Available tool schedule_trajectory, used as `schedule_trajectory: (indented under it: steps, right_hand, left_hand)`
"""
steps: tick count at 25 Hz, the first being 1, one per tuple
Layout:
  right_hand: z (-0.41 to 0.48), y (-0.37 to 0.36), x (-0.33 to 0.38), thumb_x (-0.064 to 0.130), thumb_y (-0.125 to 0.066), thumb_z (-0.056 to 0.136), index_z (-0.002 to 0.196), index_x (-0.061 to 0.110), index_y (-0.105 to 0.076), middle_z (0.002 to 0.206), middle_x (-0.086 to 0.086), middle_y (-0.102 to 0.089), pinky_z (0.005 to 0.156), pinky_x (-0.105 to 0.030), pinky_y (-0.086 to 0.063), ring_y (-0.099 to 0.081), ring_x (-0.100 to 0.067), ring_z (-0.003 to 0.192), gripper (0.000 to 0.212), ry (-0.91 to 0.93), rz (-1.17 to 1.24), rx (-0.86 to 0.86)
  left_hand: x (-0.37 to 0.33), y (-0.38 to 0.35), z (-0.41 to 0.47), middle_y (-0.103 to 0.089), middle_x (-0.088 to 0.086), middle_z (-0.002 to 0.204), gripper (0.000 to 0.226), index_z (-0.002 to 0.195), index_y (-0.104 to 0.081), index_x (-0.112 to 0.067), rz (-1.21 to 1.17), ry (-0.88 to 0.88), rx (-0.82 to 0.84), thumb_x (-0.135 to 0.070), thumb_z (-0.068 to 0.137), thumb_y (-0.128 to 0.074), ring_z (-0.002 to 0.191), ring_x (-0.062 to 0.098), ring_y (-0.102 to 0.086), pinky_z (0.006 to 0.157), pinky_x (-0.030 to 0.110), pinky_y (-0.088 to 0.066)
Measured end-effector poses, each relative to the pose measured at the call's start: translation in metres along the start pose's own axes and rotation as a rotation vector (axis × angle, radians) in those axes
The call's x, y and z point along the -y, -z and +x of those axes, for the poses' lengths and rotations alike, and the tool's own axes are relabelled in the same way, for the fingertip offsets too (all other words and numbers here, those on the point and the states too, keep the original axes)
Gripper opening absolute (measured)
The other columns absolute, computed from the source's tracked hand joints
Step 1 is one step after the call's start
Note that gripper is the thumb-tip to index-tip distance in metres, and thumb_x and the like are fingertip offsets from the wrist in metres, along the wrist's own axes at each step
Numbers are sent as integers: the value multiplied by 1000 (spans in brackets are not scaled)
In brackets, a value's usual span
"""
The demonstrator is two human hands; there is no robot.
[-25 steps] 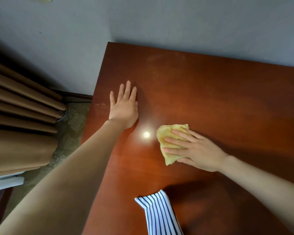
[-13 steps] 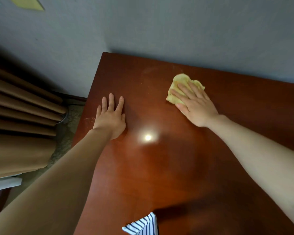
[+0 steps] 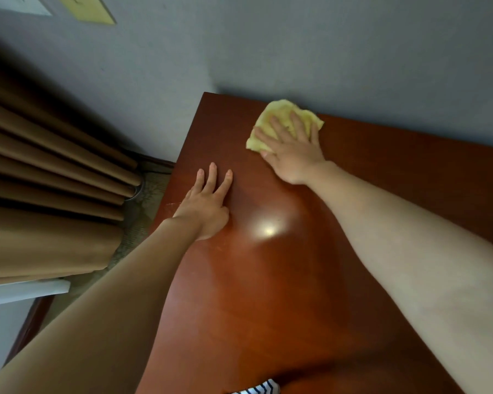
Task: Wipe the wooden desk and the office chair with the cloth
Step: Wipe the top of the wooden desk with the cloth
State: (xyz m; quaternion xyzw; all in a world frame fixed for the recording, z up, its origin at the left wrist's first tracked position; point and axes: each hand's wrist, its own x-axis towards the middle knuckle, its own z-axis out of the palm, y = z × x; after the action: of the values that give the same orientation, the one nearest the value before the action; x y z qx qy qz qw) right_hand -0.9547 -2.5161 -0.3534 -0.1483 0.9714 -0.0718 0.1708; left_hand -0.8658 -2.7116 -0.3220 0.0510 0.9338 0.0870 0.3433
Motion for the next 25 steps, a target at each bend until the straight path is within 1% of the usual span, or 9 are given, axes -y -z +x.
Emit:
schedule_trajectory:
  steps: [4,8,13,15,17,19,20,22,25]
  right_hand:
    - [-21,-14,23,52,-18,99,147,48,-1,159,11,8,113,-52,11,19,-27,143,51,135,-90,-27]
    - [-61,-28,37,51,-18,99,147,46,-2,158,10,8,112,-48,15,20,-25,143,51,160,-62,-34]
    - [-123,-51,59,52,-16,98,147,46,-4,157,12,9,114,-45,16,22,-22,143,51,151,-101,-31]
    - [-148,-55,59,51,-19,97,147,45,-13,156,12,-1,116,-44,9,12,-23,145,50,175,-118,-46]
    - [-173,-55,51,46,-29,96,144,41,-31,154,8,-22,116,-43,-5,-10,-25,146,48,192,-126,-63]
    - [-192,-53,37,44,-37,95,139,38,-43,149,7,-38,113,-42,-18,-27,-25,141,45,189,-133,-81]
    - [-199,-52,28,44,-39,94,138,37,-45,147,7,-41,112,-43,-23,-31,-24,139,45,164,-128,-77]
    - [-205,-48,5,48,-35,94,138,39,-44,148,9,-39,111,-44,-28,-31,-23,139,46,45,-99,-60]
    - [-195,-38,-37,58,-15,92,143,47,-24,154,13,-24,114,-42,-17,-12,-17,145,53,-209,-40,-68]
  left_hand:
    - [1,14,0,28,2,154,70,148,16,-31,46,-1,74,-19,96,-29,142,24,22,116,43,2]
    - [-5,23,-1,27,7,154,70,148,17,-27,134,2,133,-17,96,-28,143,28,19,116,45,5]
    - [-9,20,-7,7,15,158,56,151,4,-21,358,-45,-4,-38,102,-16,145,36,-1,117,49,1]
    - [-3,20,-9,-6,15,158,57,152,-4,-21,425,-70,-97,-43,101,-16,144,36,-13,116,50,-3]
    - [1,19,-9,-24,15,154,57,151,-12,-21,498,-122,-222,-45,100,-22,138,35,-28,115,51,-9]
    - [4,19,-4,-36,12,146,60,149,-14,-20,511,-184,-341,-46,98,-28,131,33,-38,114,51,-16]
    - [4,19,-1,-36,11,145,62,150,-12,-20,494,-209,-377,-47,97,-31,131,33,-37,114,51,-18]
    - [4,21,9,-25,11,152,68,151,-4,-22,467,-233,-399,-53,96,-31,138,34,-26,115,51,-16]
    - [7,22,29,11,10,158,81,149,14,-26,458,-185,-296,-67,90,-23,145,34,4,115,54,-5]
